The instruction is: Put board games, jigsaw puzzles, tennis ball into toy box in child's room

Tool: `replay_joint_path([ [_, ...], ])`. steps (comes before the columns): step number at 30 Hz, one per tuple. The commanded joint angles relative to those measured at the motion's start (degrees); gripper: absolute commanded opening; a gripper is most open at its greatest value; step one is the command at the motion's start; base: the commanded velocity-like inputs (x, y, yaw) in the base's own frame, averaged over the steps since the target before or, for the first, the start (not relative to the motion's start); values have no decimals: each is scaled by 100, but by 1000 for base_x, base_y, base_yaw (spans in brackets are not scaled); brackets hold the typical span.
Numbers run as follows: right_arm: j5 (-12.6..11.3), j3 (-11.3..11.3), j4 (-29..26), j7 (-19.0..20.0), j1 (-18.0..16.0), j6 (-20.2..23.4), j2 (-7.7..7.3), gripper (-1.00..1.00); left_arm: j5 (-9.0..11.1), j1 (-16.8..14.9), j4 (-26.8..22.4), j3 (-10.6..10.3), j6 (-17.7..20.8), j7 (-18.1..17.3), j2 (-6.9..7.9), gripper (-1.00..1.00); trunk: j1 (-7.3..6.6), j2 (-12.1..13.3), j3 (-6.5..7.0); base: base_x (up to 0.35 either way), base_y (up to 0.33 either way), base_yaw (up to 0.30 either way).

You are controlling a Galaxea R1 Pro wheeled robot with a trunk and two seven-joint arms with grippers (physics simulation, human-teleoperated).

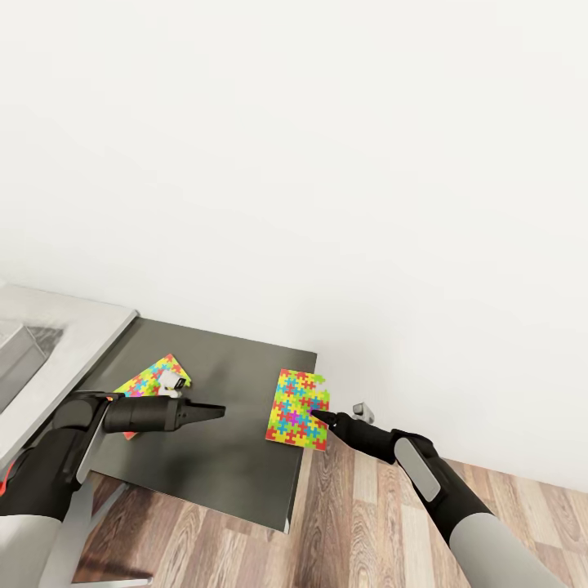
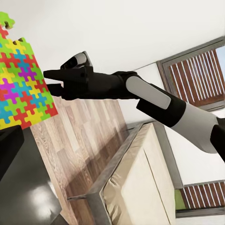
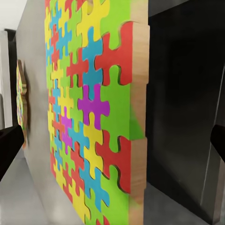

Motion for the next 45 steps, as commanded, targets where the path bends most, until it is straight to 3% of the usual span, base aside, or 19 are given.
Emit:
replay_joint_path([
  [1, -30, 14, -2, -3, -3, 19, -5, 100, -3, -3, -1, -1, 61, -23, 2, 100, 1, -5, -5, 0, 0, 0],
  [2, -30, 14, -2, -3, -3, 19, -4, 100, -1, -3, -1, -1, 60, -23, 1, 100, 1, -5, -5, 0, 0, 0],
  [3, -30, 14, -2, -3, -3, 19, -4, -100, 1, -3, -1, -1, 60, -23, 1, 100, 1, -5, -5, 0, 0, 0],
  [19, 52, 14, -2, -3, -3, 19, 6, -100, -3, 6, -1, -10, 51, -23, 0, 100, 1, -5, -5, -63, 0, 0],
  [25, 82, 14, -2, 1, -3, 13, 4, -100, -11, 6, -1, -2, 37, -23, -106, 100, 1, -5, -5, -5, 0, 0],
  [39, 66, 14, -15, 75, -3, 13, -31, -100, -15, 6, -1, -9, 33, -23, -128, 100, 1, -5, -5, 0, 0, 0],
  [45, 59, 14, -48, 84, -3, 10, -22, -100, -20, 6, -1, -9, 33, -23, -130, 100, -131, 236, 102, 0, 0, 0],
])
